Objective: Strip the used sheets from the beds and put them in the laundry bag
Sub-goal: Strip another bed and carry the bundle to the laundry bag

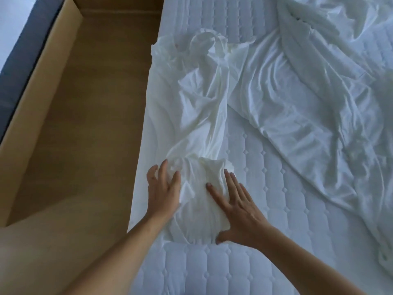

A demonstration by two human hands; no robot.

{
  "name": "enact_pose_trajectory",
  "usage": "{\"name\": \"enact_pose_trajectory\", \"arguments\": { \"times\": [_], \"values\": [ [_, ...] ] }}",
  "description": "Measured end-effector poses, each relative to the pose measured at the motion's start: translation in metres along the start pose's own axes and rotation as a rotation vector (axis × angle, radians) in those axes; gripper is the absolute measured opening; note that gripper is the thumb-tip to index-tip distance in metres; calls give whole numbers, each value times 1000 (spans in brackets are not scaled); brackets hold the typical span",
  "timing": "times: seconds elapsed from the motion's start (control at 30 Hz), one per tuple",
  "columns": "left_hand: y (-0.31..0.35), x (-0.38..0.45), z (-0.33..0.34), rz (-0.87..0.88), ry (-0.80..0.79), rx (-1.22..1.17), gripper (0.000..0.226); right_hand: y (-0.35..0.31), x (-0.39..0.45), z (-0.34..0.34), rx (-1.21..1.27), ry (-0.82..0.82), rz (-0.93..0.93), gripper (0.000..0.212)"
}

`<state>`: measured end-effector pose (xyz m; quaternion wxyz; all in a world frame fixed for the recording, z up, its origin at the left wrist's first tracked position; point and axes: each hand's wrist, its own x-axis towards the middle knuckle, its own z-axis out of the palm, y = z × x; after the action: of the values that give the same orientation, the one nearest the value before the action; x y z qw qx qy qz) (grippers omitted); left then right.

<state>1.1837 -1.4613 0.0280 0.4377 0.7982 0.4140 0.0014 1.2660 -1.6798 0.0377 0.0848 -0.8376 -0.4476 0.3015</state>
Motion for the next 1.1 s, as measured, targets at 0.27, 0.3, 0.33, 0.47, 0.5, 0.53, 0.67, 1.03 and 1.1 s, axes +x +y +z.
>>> {"name": "enact_pose_trajectory", "arguments": {
  "times": [0.27, 0.3, 0.33, 0.47, 0.5, 0.53, 0.67, 1.03, 1.1],
  "values": [
    [-92, -7, -19, 159, -292, 194, 75, 26, 71, 34, 157, -67, 62, 146],
    [-90, -4, -13, 76, -357, 89, 79, 32, 75, 40, 235, -35, 67, 140],
    [-87, -2, -5, -20, -396, -9, 79, 37, 77, 46, 304, -1, 79, 135],
    [-70, 2, 18, -209, -326, -181, 66, 38, 79, 62, 462, 99, 163, 124],
    [-65, 3, 16, -233, -311, -203, 64, 35, 77, 60, 519, 110, 182, 121],
    [-59, 5, 10, -264, -308, -226, 63, 29, 74, 56, 569, 122, 194, 118],
    [-33, 8, -23, -392, -421, -189, 62, -1, 55, 31, 787, 76, 368, 102],
    [-5, -32, -102, -603, -933, -325, 66, -49, -40, 29, 1269, -323, 897, 21],
    [-14, -38, -104, -494, -933, -354, 71, -50, -47, 31, 1495, -167, 991, 13]
  ]
}}
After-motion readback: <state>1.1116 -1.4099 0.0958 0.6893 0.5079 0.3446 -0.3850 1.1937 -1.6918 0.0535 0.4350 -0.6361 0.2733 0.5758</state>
